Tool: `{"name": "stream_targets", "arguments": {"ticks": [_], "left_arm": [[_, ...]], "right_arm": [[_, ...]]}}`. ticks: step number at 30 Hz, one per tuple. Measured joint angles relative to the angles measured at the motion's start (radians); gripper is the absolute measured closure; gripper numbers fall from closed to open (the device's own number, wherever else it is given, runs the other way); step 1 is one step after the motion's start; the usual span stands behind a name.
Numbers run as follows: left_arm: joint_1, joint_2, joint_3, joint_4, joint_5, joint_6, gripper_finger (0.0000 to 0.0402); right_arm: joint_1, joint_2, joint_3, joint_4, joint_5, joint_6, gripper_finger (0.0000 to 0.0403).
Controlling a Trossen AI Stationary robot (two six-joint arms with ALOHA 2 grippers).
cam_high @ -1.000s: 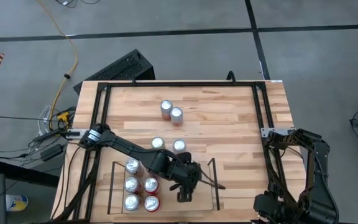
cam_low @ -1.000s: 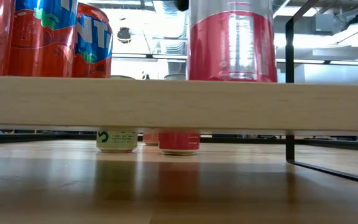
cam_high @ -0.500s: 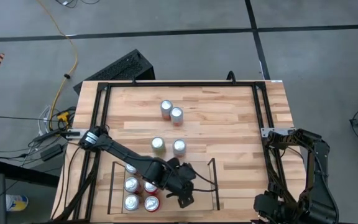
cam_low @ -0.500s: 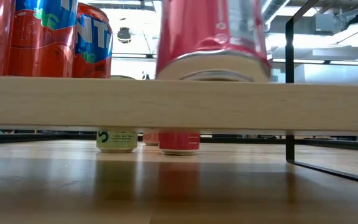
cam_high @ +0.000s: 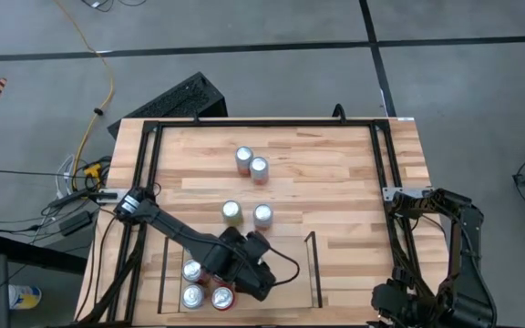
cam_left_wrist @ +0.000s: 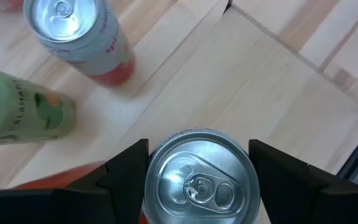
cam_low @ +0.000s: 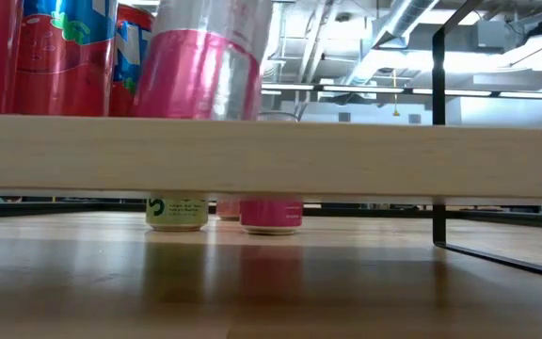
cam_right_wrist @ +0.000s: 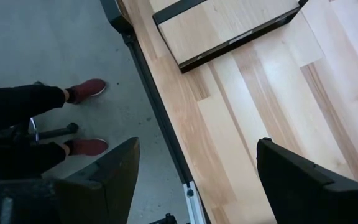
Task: Place canned beverage on shelf
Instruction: Put the white soda can on the shelf
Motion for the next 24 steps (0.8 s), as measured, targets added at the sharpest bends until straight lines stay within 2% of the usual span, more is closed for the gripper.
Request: {"name": "stream_targets", "arguments": {"ticks": [8, 15, 20, 24], "left_arm": [[-0.006, 0.001, 0.000, 0.048, -0.054, -0.014, 0.0161], [-0.006, 0.000, 0.003, 0.110, -0.050, 0.069, 0.0130], [-0.006, 0.000, 0.003, 0.128, -0.038, 0.063, 0.0123], [-0.006, -0.010, 0.002, 0.151, -0.039, 0.060, 0.0122]], "right_arm": [[-0.002, 0.000, 0.000, 0.000, 0.007, 0.001, 0.0106], [-0.007, 0.000, 0.000, 0.013, 0.010, 0.008, 0.0106], [-0.006, 0.000, 0.000, 0.012, 0.010, 0.000, 0.0106], [-0.018, 0.000, 0.000, 0.010, 0.078, -0.049, 0.0106]]}}
